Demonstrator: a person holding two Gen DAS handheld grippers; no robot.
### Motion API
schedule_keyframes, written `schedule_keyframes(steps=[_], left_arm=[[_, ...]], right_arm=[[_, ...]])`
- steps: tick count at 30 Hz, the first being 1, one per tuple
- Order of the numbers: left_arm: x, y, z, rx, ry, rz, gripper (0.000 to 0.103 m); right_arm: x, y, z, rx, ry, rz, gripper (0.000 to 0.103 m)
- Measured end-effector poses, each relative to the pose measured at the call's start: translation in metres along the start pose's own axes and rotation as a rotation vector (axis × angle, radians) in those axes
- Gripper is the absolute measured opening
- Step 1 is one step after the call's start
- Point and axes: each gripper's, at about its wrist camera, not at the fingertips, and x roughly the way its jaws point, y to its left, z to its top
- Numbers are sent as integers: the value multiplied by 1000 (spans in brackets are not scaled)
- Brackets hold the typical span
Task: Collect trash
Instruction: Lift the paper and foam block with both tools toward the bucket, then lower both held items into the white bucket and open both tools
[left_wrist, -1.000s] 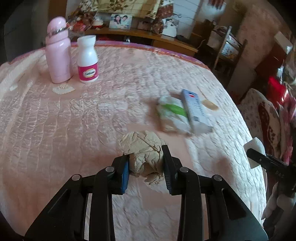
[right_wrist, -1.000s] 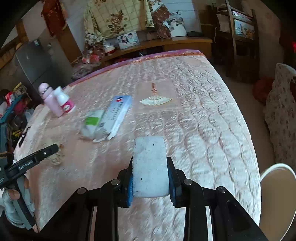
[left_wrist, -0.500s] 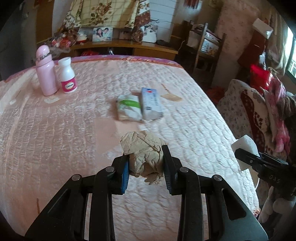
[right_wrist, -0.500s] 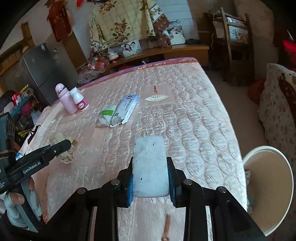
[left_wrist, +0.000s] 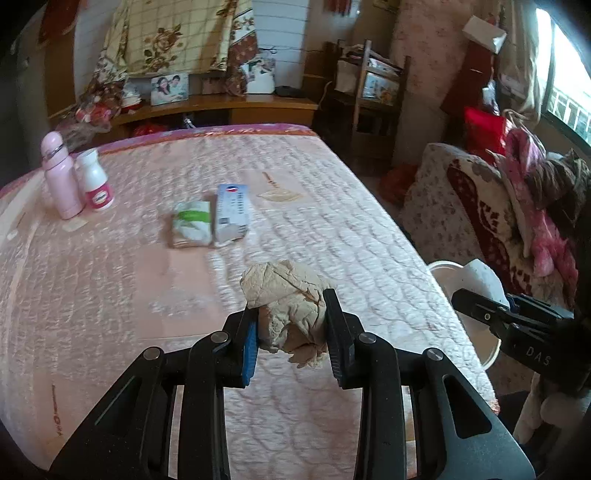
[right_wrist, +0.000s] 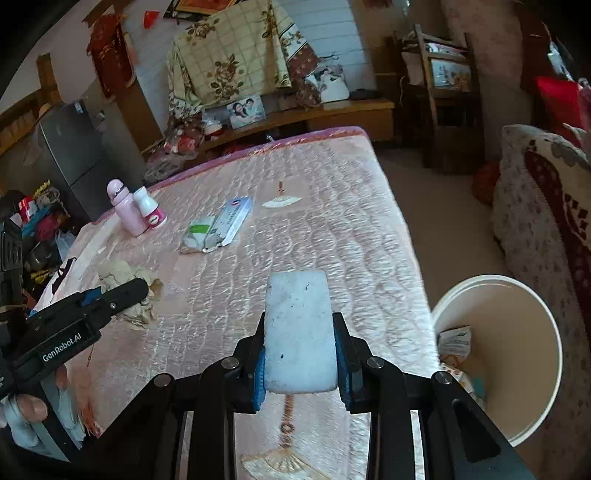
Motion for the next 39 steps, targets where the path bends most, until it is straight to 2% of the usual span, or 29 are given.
schedule_keyframes(steps=[22,39], left_arm=[[33,-118,6,137,36,-143,29],[83,-196,12,206,117,-245,29]], right_arm=[[-51,-90,-17,108,-39,-134,28],[-67,-157,-24,192,-43,-220,28]])
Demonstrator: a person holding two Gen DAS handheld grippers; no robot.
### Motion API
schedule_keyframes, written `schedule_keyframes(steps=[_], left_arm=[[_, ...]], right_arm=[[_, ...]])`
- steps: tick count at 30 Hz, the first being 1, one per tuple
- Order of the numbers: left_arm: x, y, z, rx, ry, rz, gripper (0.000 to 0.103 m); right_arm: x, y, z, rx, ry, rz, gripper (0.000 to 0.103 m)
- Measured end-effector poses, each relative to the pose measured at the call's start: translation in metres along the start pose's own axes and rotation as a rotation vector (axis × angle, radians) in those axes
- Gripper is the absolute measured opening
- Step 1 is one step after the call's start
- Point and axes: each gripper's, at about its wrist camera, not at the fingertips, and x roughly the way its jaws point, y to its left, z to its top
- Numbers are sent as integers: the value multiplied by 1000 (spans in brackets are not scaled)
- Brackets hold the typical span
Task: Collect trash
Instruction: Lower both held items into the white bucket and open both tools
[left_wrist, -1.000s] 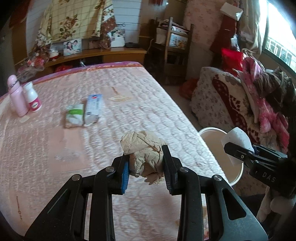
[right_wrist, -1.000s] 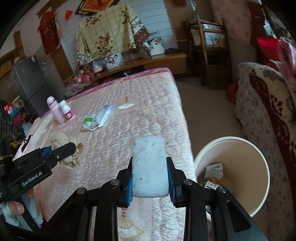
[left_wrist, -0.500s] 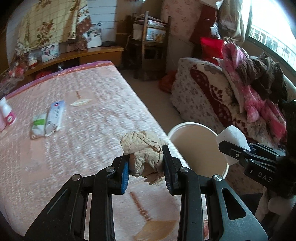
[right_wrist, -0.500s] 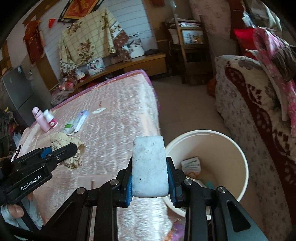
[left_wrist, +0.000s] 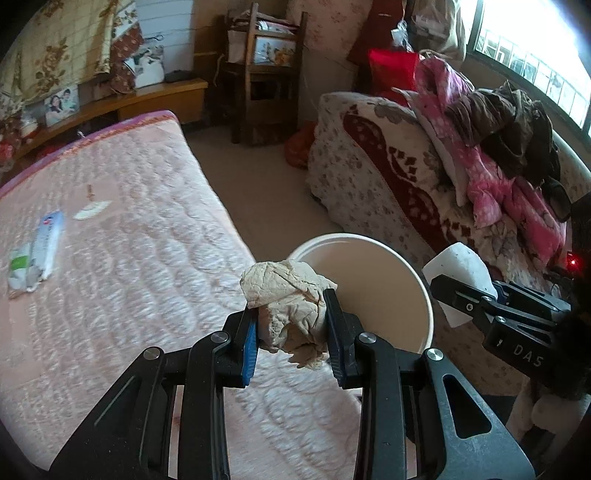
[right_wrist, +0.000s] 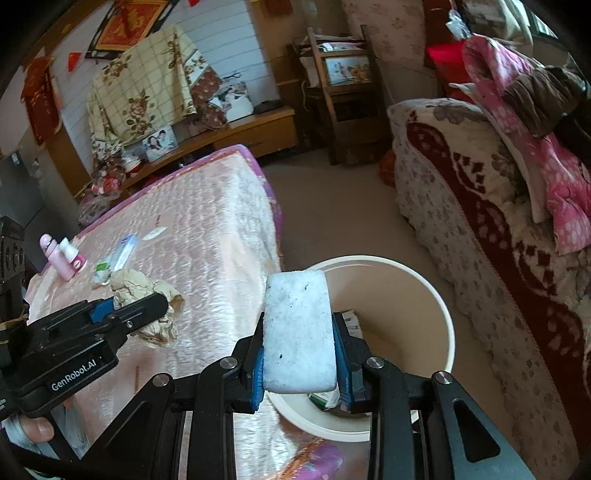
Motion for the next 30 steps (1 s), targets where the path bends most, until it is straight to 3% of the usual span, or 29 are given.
schedule_keyframes(steps=[15,30], left_arm=[[50,-23,6,6,74,-65,29],[65,-27,7,1,88,-114,32]], right_arm=[[21,-39,-1,62,35,-47,28],[35,-53,-2,89,53,-60,29]])
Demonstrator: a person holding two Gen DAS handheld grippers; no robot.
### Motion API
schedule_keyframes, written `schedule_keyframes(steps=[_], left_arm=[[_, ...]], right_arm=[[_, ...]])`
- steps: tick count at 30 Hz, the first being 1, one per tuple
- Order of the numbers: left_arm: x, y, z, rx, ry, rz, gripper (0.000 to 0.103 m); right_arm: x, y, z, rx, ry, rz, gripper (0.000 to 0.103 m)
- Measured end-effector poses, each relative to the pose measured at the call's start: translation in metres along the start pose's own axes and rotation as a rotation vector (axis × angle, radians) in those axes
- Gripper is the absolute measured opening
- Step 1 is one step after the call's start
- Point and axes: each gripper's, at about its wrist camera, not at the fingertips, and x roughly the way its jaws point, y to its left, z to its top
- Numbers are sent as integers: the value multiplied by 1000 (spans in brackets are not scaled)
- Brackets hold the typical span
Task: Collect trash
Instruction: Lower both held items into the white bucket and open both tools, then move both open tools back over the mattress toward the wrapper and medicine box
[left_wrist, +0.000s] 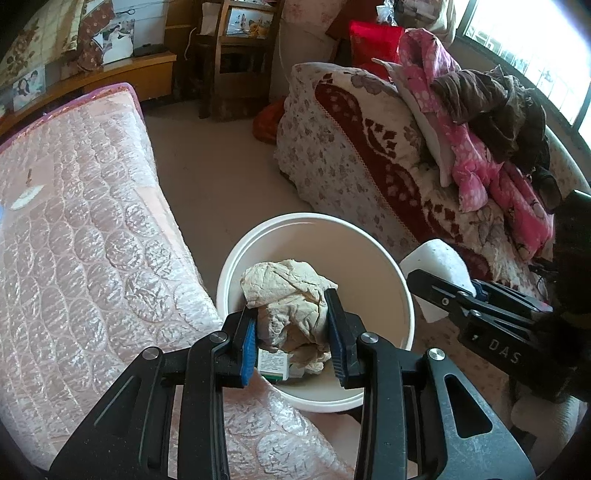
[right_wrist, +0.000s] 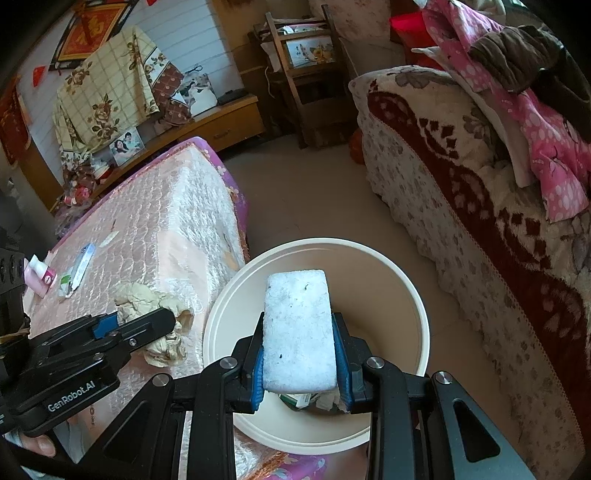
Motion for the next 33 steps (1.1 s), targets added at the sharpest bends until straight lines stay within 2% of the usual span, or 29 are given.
schedule_keyframes(steps=[3,5,10,23,33], left_arm=[[1,1,0,3,9,-2,37],[2,2,-1,3,14,-6,40],[-1,4,-3,-5,10,-13,50],[-22,16,-9,-8,-25,42,50],[-49,45,-19,-36,-67,114,50]], right_arm=[[2,-2,0,8,2,-8,31],[3,-4,0,17,2,-15,40],[3,-8,-1,34,3,-21,40],[5,1,-6,27,18,-7,43],[9,33,-10,-27,34,16,44]])
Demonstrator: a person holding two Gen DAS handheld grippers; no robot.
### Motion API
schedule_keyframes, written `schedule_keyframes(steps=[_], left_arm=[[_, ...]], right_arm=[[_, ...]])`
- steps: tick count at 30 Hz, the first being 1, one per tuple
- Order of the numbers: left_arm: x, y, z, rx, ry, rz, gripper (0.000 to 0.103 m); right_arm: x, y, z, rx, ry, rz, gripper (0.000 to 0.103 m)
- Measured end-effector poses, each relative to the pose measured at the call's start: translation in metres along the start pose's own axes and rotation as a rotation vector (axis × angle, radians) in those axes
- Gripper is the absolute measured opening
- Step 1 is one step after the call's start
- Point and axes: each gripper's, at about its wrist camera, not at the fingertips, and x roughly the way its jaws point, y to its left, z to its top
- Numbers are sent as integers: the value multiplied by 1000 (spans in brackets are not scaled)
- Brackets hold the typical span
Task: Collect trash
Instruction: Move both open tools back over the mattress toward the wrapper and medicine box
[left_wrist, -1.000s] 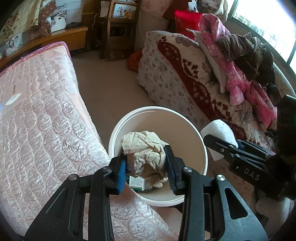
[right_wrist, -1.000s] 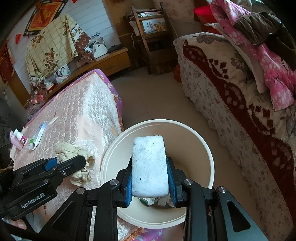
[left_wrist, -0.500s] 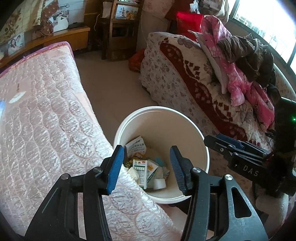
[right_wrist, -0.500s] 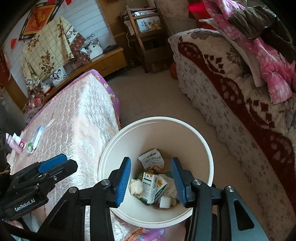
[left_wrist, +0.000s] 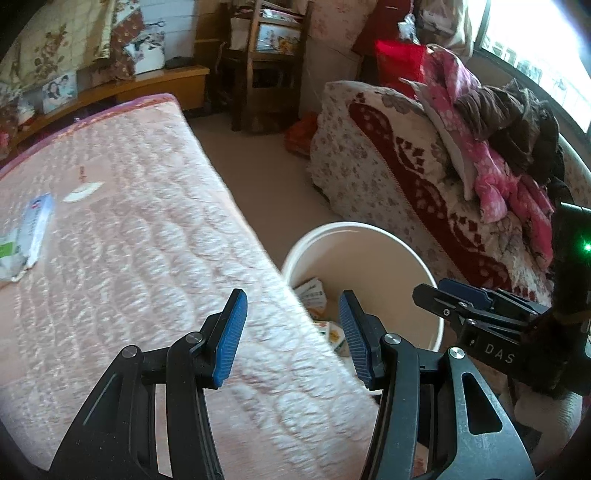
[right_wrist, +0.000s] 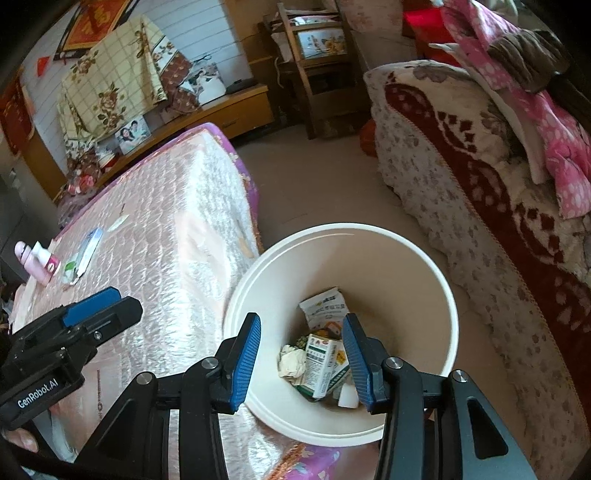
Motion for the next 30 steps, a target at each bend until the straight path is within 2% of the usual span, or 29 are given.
schedule_keyframes(steps=[8,19,30], left_arm=[[-22,43,-6,-61,-25,60,50],[-55,108,-20,-143,-55,143,50],[-77,207,-31,-268,-51,275,50]], right_arm=[[4,36,3,-48,4,32,44],[18,104,4,-141,28,94,45],[45,176,-6,-253,88,164,45]])
